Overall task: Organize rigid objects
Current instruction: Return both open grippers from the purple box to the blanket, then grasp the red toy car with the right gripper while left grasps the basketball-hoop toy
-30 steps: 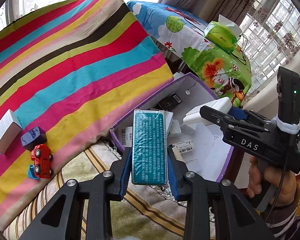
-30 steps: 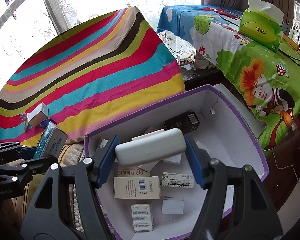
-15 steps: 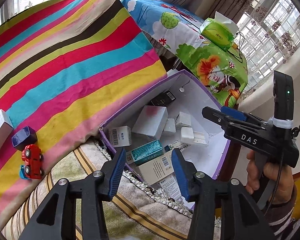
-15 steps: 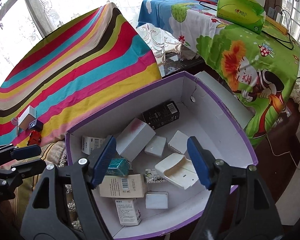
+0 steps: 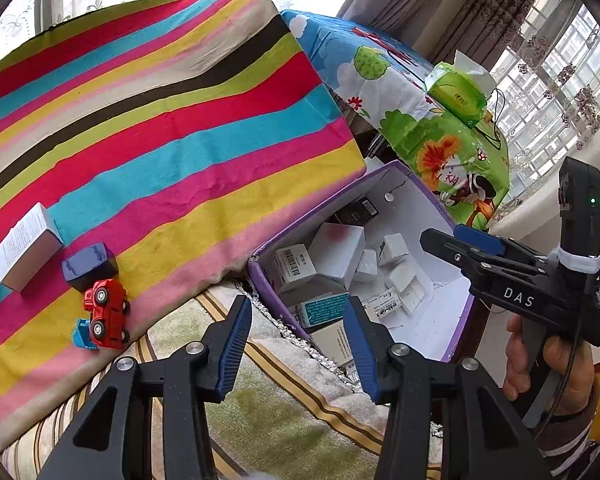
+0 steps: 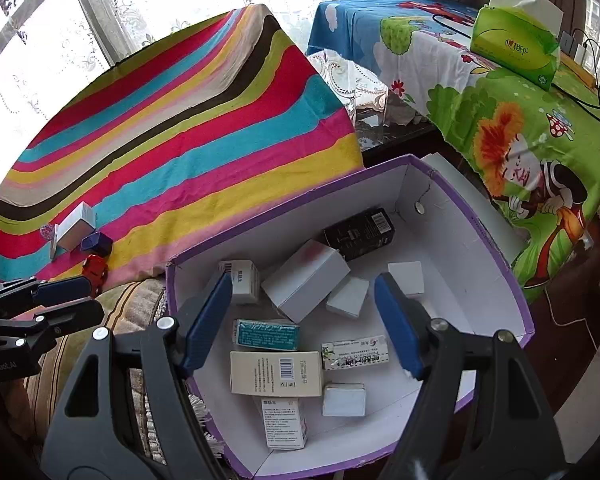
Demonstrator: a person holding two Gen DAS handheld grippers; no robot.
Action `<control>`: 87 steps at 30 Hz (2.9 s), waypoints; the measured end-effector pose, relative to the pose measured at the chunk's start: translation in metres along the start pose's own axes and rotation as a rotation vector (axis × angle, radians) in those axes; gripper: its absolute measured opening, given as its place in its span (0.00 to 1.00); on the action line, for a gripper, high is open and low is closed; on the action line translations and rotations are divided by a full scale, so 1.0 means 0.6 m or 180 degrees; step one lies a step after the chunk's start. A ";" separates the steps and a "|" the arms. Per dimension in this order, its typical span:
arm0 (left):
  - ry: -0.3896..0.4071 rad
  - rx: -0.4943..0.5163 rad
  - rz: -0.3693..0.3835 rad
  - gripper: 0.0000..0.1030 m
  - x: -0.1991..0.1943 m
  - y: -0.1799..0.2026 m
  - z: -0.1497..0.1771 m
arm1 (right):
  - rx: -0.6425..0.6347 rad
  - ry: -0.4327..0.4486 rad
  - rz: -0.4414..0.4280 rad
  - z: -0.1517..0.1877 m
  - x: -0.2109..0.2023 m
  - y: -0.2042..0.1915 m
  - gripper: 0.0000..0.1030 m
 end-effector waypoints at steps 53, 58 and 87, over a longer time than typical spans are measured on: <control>0.0443 -0.1353 -0.0317 0.48 -0.141 -0.412 0.119 | -0.1434 -0.0763 -0.0235 0.007 0.170 -0.430 0.74; 0.0433 -0.1363 -0.0295 0.48 -0.138 -0.414 0.121 | -0.1383 -0.0841 -0.0236 0.007 0.183 -0.422 0.77; 0.0436 -0.1429 -0.0437 0.48 -0.146 -0.438 0.119 | -0.1302 -0.0845 -0.0224 0.026 0.145 -0.397 0.80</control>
Point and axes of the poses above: each gripper's, at about its wrist camera, not at the fingertips, and x roughly the way its jaws point, y to its right, z to its underside, the point moved 8 cm from there along x, roughly the way its jaws point, and after that the axes turned 8 degrees about -y, right-handed, at the moved point
